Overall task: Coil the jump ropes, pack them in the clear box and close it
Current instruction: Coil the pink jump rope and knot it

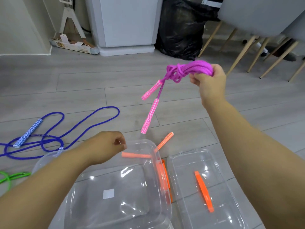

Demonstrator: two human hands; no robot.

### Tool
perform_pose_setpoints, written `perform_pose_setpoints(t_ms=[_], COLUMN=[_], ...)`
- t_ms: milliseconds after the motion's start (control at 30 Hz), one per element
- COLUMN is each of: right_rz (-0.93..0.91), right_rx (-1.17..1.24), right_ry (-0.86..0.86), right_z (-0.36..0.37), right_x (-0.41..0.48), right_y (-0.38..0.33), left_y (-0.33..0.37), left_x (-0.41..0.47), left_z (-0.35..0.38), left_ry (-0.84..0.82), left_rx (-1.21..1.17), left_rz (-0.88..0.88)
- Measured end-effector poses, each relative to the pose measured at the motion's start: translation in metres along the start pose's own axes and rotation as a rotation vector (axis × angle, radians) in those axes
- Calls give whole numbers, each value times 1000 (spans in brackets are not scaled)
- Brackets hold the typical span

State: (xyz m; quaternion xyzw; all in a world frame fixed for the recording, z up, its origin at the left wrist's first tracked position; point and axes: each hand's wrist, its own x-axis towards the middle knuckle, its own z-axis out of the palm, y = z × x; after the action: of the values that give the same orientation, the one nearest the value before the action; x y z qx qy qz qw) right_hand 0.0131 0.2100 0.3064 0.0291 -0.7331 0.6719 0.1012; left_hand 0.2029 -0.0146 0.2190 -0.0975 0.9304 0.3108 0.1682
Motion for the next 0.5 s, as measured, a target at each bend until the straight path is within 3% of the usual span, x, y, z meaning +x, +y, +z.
perform_pose_setpoints(t_ms=[267,367,500], right_rz=[130,216,178], right_rx=[-194,-302,-716], right_ry=[-185,-357,-681], right_z=[-6,-21,-49], right_x=[-48,-81,-121], right_y=[99,146,189], left_y=[0,-1,0], left_x=[12,10,8], left_z=[10,14,20], left_ry=[-32,-47,-84], left_rx=[24,45,87], left_rz=[-24,-28,-12])
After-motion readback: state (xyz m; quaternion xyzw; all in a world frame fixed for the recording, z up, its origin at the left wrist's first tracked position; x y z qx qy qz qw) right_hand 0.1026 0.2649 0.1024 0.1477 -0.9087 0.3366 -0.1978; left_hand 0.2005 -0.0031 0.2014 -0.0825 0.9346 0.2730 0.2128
